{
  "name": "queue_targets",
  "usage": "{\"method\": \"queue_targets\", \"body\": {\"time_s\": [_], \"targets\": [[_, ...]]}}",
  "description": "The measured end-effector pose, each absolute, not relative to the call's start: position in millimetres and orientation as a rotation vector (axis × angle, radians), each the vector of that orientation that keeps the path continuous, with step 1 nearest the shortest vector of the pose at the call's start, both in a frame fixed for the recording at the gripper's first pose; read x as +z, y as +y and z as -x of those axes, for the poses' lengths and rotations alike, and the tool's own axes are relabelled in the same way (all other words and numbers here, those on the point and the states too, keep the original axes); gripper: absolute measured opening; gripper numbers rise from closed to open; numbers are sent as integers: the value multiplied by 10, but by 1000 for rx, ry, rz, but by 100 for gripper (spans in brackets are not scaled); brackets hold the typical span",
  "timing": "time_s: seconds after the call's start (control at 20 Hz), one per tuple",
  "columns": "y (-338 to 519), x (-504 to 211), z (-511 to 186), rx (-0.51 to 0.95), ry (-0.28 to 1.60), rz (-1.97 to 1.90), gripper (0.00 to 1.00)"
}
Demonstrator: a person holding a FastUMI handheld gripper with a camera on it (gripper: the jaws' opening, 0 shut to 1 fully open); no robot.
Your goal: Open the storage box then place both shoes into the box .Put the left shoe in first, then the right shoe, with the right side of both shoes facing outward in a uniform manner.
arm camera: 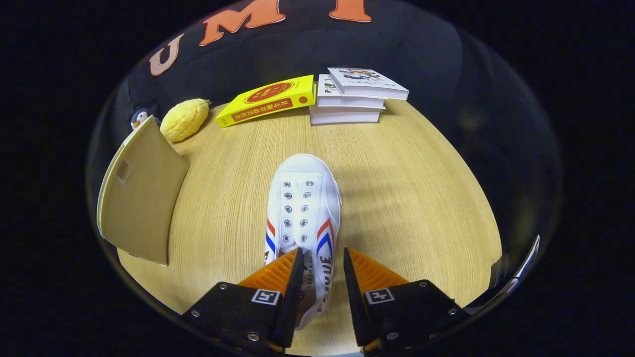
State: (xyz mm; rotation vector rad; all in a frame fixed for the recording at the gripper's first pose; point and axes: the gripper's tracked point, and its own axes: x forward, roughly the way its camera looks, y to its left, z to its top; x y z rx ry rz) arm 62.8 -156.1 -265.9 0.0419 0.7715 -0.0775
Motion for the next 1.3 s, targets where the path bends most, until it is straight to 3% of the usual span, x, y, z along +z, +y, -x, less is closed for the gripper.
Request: {"method": "queue_targets", "body": {"time_s": [0.25,0.35,0.75,0.9,1.15,1.3], "targets": [[-1566,-2753,-643,-53,794,-40,17],[-1561,-2763,-657,-40,795,-18,10],[-1591,-2765,-656,-46,817,-9,10],[-1574,-2758,-663,-26,756,-106,0],[-1218,-2666,-677,128,716,-528,0],[-1114,-2590,-690,179,696,-540,0]]}}
